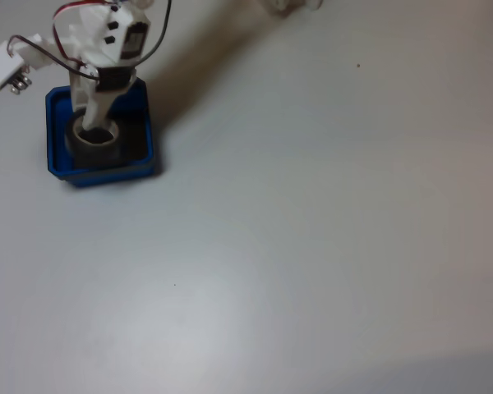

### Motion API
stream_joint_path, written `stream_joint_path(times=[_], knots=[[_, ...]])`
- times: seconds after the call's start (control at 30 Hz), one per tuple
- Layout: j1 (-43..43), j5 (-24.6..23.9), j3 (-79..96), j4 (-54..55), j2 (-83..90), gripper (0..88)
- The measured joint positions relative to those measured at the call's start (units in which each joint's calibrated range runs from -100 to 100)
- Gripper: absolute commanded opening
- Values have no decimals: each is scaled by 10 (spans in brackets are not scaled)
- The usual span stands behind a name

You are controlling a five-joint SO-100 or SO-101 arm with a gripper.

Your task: Pick the black tape roll and drop it in the blue box

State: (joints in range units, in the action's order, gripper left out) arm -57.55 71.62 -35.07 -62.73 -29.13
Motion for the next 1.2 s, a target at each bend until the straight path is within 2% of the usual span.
stream_joint_path(times=[1.2], knots=[[-48, 0, -1, -32, -50, 13]])
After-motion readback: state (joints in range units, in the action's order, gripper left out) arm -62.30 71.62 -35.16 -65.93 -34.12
